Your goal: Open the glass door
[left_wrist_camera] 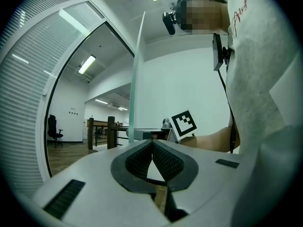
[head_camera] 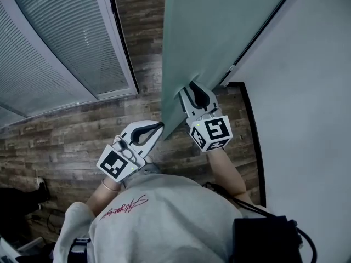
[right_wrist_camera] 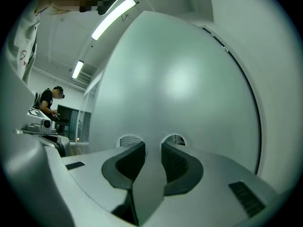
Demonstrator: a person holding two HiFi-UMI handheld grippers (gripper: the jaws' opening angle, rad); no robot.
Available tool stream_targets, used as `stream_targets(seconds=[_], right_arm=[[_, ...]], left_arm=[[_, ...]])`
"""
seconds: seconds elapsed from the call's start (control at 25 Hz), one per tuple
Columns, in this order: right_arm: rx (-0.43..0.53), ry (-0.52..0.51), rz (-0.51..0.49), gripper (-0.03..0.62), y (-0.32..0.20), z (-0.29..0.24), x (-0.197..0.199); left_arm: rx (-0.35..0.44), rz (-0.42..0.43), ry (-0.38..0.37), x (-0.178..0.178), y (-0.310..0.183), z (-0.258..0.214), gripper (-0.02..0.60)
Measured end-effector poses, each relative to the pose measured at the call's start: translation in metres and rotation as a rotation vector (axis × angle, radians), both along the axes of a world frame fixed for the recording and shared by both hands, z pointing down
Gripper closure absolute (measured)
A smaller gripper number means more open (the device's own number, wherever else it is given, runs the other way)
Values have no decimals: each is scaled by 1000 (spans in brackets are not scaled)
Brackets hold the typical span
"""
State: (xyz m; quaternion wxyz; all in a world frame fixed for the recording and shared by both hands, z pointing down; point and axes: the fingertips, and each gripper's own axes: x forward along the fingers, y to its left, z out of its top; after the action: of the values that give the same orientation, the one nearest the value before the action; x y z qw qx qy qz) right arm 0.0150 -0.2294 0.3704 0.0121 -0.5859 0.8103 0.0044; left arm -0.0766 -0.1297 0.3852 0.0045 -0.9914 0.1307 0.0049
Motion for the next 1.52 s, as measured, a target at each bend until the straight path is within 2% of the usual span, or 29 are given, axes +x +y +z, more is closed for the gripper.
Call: stream_targets(seconds=[0.28, 0.72, 1.24, 1.4, 1.52], right_arm=[[2, -3, 1, 479, 47, 2, 26], [-4, 11, 1, 480, 111, 1, 72], [14, 15, -198, 480, 187, 1, 137], [19, 6, -214, 480, 208, 2, 160], [25, -4, -205, 480, 220, 2, 174]], left_arm=[[3, 44, 1, 28, 36, -2, 565], [31, 213, -21, 83, 94, -7, 565], [61, 352, 0, 169, 182, -10, 565], [50, 401, -11, 192, 206, -10, 565], [46, 481, -31, 205, 222, -10, 565]])
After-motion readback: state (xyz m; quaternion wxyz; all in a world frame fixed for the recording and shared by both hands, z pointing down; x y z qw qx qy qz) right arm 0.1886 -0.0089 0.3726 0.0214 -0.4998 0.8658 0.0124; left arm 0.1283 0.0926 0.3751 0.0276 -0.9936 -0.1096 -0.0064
